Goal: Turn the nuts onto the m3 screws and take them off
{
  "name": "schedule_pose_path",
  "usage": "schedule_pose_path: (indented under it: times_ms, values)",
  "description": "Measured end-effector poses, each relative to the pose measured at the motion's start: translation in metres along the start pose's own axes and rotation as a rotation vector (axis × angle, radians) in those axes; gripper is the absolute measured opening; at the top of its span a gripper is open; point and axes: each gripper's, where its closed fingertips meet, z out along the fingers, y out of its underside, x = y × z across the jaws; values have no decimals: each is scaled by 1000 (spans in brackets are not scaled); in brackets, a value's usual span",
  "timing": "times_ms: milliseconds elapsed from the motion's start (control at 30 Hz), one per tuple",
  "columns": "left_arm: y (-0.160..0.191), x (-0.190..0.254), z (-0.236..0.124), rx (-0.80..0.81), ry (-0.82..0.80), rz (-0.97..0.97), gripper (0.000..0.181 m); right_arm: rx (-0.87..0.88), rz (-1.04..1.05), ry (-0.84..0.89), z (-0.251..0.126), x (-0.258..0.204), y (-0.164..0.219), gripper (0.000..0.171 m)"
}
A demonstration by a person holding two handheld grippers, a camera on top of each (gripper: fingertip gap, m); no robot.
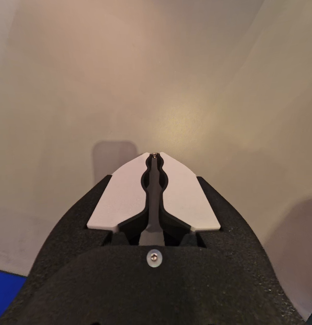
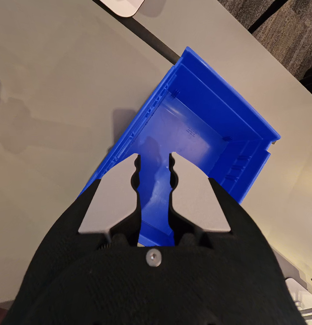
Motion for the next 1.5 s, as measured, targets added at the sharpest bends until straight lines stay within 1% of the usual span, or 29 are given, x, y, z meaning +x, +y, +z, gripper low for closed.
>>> schedule_pose_path:
  times_ms: [200,233,267,333,400,433,500,567,633,700,767,833,900,967,1067,1133,1233,1267,1333,1433,1500]
  values:
    - [1,1,5,-11,0,16,6,-17,-4,-7,2,-1,3,32]
    - [0,1,6,-5,-4,17,15,-16,-4,-8,2,-1,3,32]
    - [0,0,5,-4,-6,15,19,-13,-4,-9,2,-1,2,32]
    - [-5,-3,-6,26,1,3,18,-1,-1,-7,0,0,1,32]
    - [-14,-12,-33,109,4,-38,19,14,10,-10,-2,2,0,32]
    - [-18,-19,-54,162,-6,-65,19,20,14,-11,-3,3,0,32]
    - [-25,-37,-107,302,-61,-116,18,26,24,-12,-3,6,0,32]
    - [-17,-62,-164,427,-164,-193,20,29,27,-15,-3,7,1,32]
    - [11,-90,-209,485,-278,-307,23,33,27,-9,-3,10,0,32]
    - [46,-113,-239,500,-354,-411,23,44,32,-11,-3,11,-1,32]
    - [76,-130,-257,526,-384,-500,23,46,31,-23,-2,9,-1,32]
    - [97,-139,-267,551,-361,-579,22,41,29,-25,-2,9,0,32]
    - [104,-145,-271,596,-296,-611,20,38,37,-21,-1,11,2,32]
    - [101,-159,-272,575,-250,-578,13,41,43,-16,1,15,2,32]
    - [102,-183,-261,420,-220,-442,10,41,48,-17,6,20,1,32]
    - [108,-190,-243,291,-153,-341,11,22,43,-10,12,23,2,32]
    - [120,-205,-214,137,-143,-204,14,-1,16,8,18,26,4,32]
    - [125,-213,-204,89,-153,-214,14,3,16,8,20,26,2,32]
    - [126,-227,-184,36,-141,-322,19,11,24,-5,22,24,1,32]
    - [128,-242,-154,-5,-141,-493,15,1,32,-5,25,25,4,32]
    - [133,-243,-136,-51,-121,-578,15,-12,36,3,27,27,5,32]
